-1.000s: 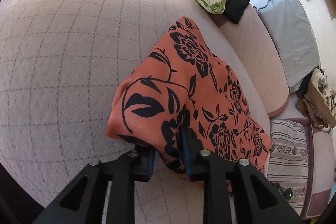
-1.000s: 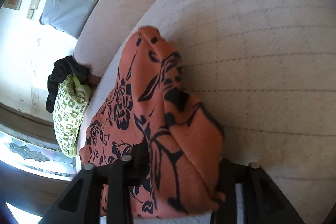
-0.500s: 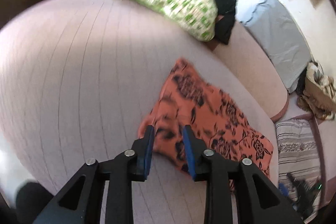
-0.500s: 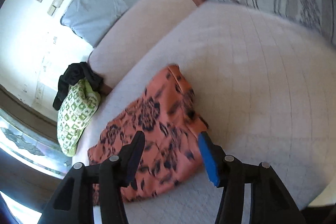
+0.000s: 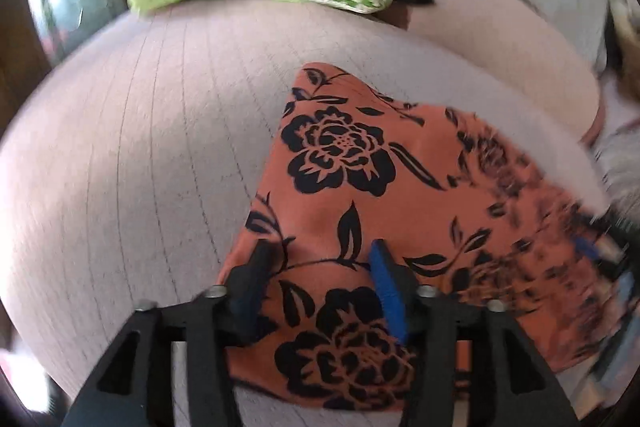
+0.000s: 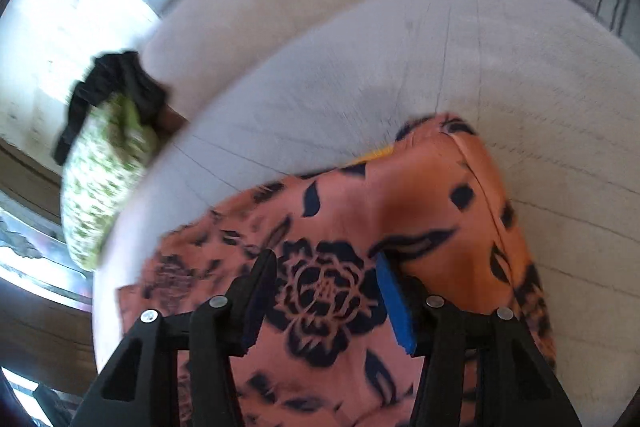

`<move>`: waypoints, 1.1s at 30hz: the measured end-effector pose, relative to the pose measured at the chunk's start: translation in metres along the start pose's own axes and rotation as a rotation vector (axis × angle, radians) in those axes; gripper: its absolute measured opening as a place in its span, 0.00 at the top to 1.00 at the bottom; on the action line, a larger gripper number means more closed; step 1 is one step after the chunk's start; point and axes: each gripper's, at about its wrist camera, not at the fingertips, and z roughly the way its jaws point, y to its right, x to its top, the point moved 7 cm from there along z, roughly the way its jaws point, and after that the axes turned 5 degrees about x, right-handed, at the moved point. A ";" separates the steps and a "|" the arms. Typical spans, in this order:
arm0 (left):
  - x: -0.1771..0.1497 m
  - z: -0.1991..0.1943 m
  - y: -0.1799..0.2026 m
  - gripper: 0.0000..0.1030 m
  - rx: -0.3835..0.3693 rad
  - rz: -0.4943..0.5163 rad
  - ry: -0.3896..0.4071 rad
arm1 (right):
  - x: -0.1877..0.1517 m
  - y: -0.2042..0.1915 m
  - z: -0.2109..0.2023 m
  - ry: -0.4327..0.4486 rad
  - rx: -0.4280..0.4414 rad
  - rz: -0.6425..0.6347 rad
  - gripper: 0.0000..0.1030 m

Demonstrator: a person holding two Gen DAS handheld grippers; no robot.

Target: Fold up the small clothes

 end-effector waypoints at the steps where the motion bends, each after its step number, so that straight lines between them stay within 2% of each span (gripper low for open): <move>1: -0.003 0.009 0.004 0.18 0.064 0.056 -0.020 | 0.003 -0.004 0.002 0.007 -0.011 -0.034 0.49; 3: -0.008 0.020 0.005 0.14 0.103 0.080 -0.067 | 0.002 -0.009 0.002 0.010 -0.039 -0.072 0.49; 7: -0.009 0.017 -0.002 0.13 0.085 0.035 -0.072 | -0.002 -0.024 -0.010 0.049 -0.043 -0.143 0.47; 12: -0.016 -0.005 -0.013 0.14 0.096 0.033 -0.045 | -0.028 -0.062 -0.042 0.088 0.070 -0.272 0.47; 14: -0.021 -0.015 -0.020 0.14 0.095 0.027 -0.036 | -0.047 -0.078 -0.047 0.065 0.122 -0.313 0.50; 16: -0.030 -0.017 -0.028 0.14 0.100 0.027 -0.049 | -0.069 -0.088 -0.039 0.000 0.150 -0.336 0.61; 18: -0.041 -0.010 -0.035 0.13 0.104 0.016 -0.098 | -0.089 -0.086 -0.025 -0.063 0.128 -0.346 0.63; 20: -0.052 -0.007 -0.045 0.13 0.068 -0.019 -0.151 | -0.109 -0.075 -0.002 -0.162 0.072 -0.333 0.63; 23: -0.059 -0.015 -0.059 0.13 0.040 -0.049 -0.172 | -0.113 -0.072 -0.011 -0.158 0.068 -0.329 0.67; 25: -0.061 -0.026 -0.069 0.13 0.042 -0.037 -0.151 | -0.113 -0.068 -0.028 -0.140 0.125 -0.272 0.67; 27: -0.063 -0.036 -0.076 0.14 0.044 -0.027 -0.135 | -0.115 -0.062 -0.042 -0.121 0.142 -0.247 0.67; 30: -0.065 -0.041 -0.084 0.14 -0.032 -0.085 -0.157 | -0.125 -0.057 -0.064 -0.108 0.182 -0.223 0.65; 33: -0.073 -0.041 -0.084 0.14 -0.121 -0.172 -0.187 | -0.137 -0.059 -0.087 -0.076 0.202 -0.259 0.65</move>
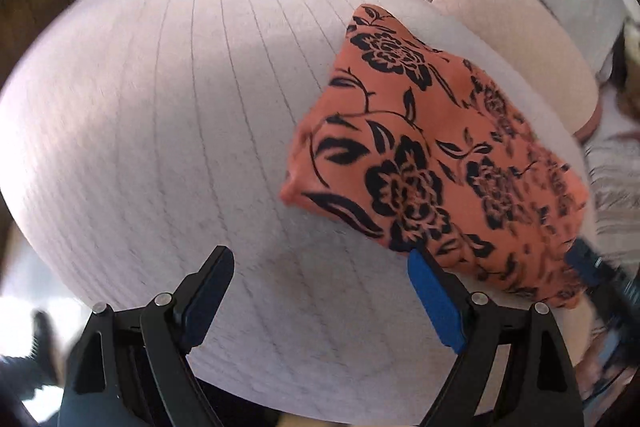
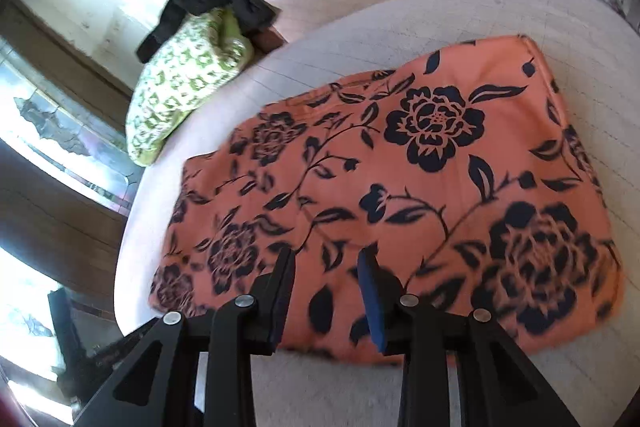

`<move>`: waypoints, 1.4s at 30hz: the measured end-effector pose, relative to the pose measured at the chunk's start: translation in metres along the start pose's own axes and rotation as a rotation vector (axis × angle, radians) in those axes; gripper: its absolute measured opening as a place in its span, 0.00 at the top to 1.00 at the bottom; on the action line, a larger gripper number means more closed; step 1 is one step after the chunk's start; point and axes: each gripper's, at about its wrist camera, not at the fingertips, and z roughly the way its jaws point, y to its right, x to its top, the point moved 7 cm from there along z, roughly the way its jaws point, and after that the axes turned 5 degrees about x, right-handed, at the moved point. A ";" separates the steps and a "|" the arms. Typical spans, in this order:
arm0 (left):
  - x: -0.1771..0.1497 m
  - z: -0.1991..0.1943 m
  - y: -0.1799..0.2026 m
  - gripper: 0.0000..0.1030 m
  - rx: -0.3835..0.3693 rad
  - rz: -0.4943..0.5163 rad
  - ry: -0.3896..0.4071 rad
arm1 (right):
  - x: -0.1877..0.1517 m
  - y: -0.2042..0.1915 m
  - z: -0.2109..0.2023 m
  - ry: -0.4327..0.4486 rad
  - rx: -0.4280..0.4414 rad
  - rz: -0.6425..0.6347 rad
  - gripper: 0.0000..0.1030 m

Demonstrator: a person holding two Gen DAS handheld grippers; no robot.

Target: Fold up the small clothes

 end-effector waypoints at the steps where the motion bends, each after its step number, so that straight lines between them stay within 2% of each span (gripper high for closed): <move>1: -0.001 -0.001 0.005 0.14 -0.010 -0.009 0.005 | -0.003 -0.002 -0.001 0.005 0.010 -0.013 0.65; 3: 0.002 -0.002 0.011 0.18 -0.018 -0.013 0.029 | -0.007 -0.008 -0.005 0.009 0.038 -0.040 0.65; 5: 0.010 0.001 0.019 0.51 -0.019 0.011 0.063 | -0.011 -0.015 -0.002 0.004 0.050 -0.081 0.65; 6: 0.011 0.004 0.021 0.55 -0.017 0.017 0.056 | -0.011 -0.017 0.003 0.000 0.050 -0.097 0.65; 8: 0.012 0.011 0.023 0.55 -0.024 -0.004 0.041 | -0.013 -0.021 0.009 -0.008 0.037 -0.119 0.66; 10: 0.016 0.013 0.024 0.55 -0.038 -0.021 0.059 | -0.013 -0.022 0.015 -0.010 0.027 -0.128 0.65; 14: 0.015 0.014 0.028 0.47 -0.060 -0.031 0.050 | -0.011 -0.025 0.025 -0.019 0.034 -0.127 0.65; 18: 0.018 0.013 0.029 0.45 -0.007 -0.022 0.086 | -0.010 -0.035 0.033 -0.017 0.044 -0.157 0.65; 22: 0.022 0.014 0.030 0.37 0.029 -0.004 0.102 | -0.010 -0.043 0.040 -0.021 0.047 -0.177 0.65; 25: 0.023 0.019 0.029 0.33 0.004 -0.020 0.079 | -0.009 -0.044 0.045 -0.029 0.047 -0.165 0.65; 28: 0.020 0.024 0.024 0.31 -0.074 -0.091 0.042 | -0.010 -0.043 0.049 -0.039 0.047 -0.156 0.65; 31: 0.021 0.022 0.022 0.31 -0.101 -0.124 0.051 | -0.012 -0.043 0.053 -0.052 0.055 -0.150 0.65; 34: 0.026 0.025 0.029 0.34 -0.111 -0.110 0.061 | -0.016 -0.045 0.057 -0.067 0.057 -0.154 0.65; 37: 0.030 0.029 0.034 0.59 -0.125 -0.120 0.073 | -0.017 -0.048 0.059 -0.070 0.058 -0.163 0.65; 42: 0.033 0.031 0.043 0.59 -0.160 -0.125 0.115 | -0.015 -0.045 0.059 -0.067 0.062 -0.150 0.65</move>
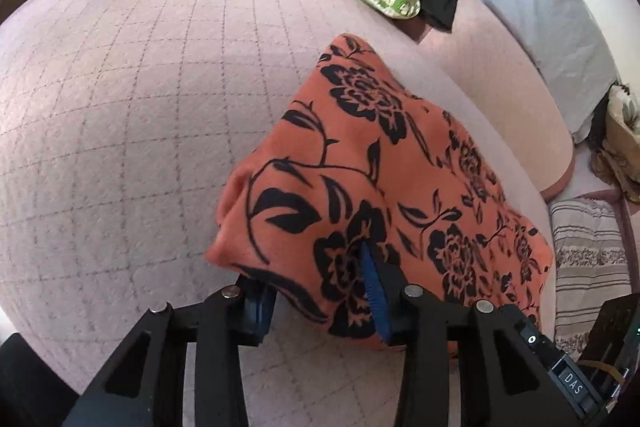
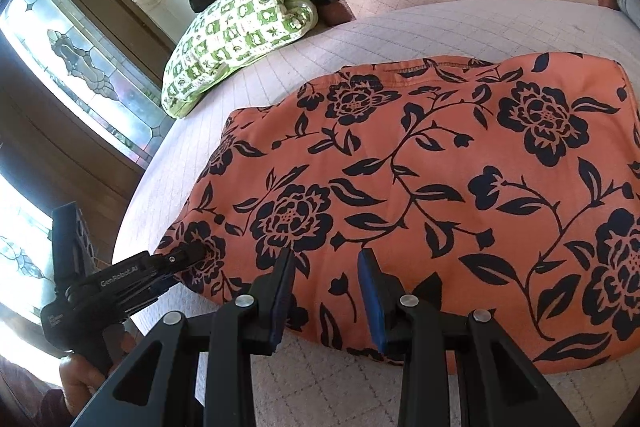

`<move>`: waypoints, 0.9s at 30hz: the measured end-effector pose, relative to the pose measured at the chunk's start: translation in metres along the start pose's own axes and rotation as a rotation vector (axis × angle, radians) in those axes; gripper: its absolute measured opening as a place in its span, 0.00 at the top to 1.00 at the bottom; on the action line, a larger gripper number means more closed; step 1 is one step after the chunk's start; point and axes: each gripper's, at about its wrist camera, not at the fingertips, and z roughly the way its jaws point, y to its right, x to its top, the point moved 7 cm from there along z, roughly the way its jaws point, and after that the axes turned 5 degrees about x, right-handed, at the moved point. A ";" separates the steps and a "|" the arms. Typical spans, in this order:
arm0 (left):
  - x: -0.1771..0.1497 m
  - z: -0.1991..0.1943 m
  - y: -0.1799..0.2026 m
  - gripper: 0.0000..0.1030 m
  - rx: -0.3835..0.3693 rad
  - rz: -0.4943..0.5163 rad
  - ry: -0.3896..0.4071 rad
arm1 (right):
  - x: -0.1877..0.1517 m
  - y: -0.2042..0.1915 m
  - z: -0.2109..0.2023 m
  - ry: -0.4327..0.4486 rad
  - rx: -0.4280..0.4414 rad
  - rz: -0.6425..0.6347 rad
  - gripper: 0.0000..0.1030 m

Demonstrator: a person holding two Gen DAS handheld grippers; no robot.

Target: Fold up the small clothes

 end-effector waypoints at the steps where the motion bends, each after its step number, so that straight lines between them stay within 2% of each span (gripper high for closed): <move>1: 0.000 0.001 0.000 0.51 -0.002 -0.008 0.003 | 0.000 0.001 0.001 -0.001 0.004 0.004 0.65; 2: 0.001 0.004 0.000 0.43 -0.017 -0.025 0.000 | 0.000 0.000 0.001 -0.002 0.006 0.005 0.65; 3: 0.002 0.005 0.000 0.41 -0.033 -0.042 0.002 | 0.000 0.000 0.002 -0.003 0.007 0.005 0.65; 7: 0.008 0.008 0.005 0.40 -0.039 -0.099 0.025 | 0.000 -0.004 0.009 -0.015 0.014 -0.002 0.65; 9: 0.010 0.008 0.009 0.46 -0.026 -0.090 0.045 | 0.000 -0.005 0.012 -0.010 0.009 0.003 0.66; 11: 0.011 0.012 0.012 0.61 -0.013 -0.066 0.047 | 0.002 -0.004 0.016 -0.008 0.001 0.012 0.66; 12: 0.011 0.013 0.013 0.64 -0.012 -0.059 0.048 | 0.001 -0.004 0.019 -0.015 -0.006 0.013 0.66; 14: 0.011 0.014 0.015 0.70 -0.010 -0.043 0.045 | -0.006 0.002 0.037 -0.090 -0.045 0.015 0.66; 18: 0.015 0.008 0.019 0.75 -0.018 -0.013 0.048 | -0.006 -0.003 0.037 -0.105 -0.061 -0.015 0.67; 23: 0.017 -0.010 0.037 0.78 -0.006 0.085 0.097 | -0.002 0.012 0.023 -0.099 0.014 0.104 0.68; 27: 0.018 -0.028 0.059 0.80 0.003 0.179 0.149 | 0.008 0.028 0.002 -0.044 0.018 0.156 0.67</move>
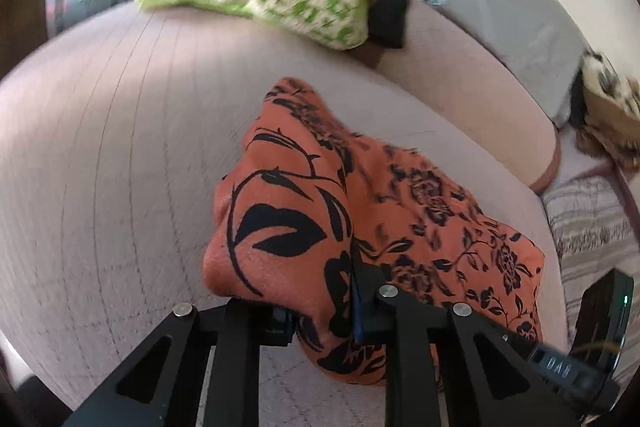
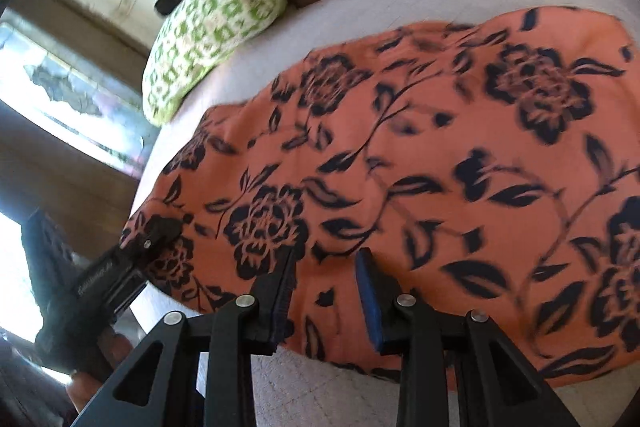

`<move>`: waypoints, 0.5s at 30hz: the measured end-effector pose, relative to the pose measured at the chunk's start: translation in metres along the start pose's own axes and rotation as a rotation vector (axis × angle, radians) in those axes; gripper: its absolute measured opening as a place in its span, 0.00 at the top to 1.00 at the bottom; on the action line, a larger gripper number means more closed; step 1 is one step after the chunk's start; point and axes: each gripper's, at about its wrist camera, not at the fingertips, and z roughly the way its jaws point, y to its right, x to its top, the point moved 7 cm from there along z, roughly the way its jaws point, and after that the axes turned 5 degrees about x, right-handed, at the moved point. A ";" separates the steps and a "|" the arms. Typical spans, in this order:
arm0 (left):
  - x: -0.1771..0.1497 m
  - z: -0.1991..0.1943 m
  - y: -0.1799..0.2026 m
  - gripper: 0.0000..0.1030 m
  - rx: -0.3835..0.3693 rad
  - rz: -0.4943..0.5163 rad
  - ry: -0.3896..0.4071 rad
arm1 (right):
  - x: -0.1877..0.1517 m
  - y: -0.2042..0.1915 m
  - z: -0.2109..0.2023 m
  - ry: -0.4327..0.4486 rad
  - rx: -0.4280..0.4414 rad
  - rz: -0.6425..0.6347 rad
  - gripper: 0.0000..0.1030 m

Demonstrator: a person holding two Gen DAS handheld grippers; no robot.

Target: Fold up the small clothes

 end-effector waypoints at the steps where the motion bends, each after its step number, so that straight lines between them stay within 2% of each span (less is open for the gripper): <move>1: 0.002 -0.007 0.010 0.80 -0.001 0.038 0.019 | 0.004 0.005 -0.008 0.020 0.007 0.021 0.67; 4: 0.006 -0.020 0.034 0.80 -0.005 0.118 0.056 | 0.013 0.019 -0.028 0.072 0.025 0.072 0.64; 7: 0.006 -0.032 0.064 0.81 -0.030 0.193 0.081 | 0.022 0.033 -0.048 0.107 0.065 0.123 0.64; 12: -0.005 -0.042 0.123 0.81 -0.079 0.327 0.099 | 0.031 0.051 -0.081 0.153 0.212 0.225 0.64; 15: -0.027 -0.043 0.165 0.81 -0.108 0.445 0.092 | 0.044 0.065 -0.102 0.209 0.285 0.299 0.63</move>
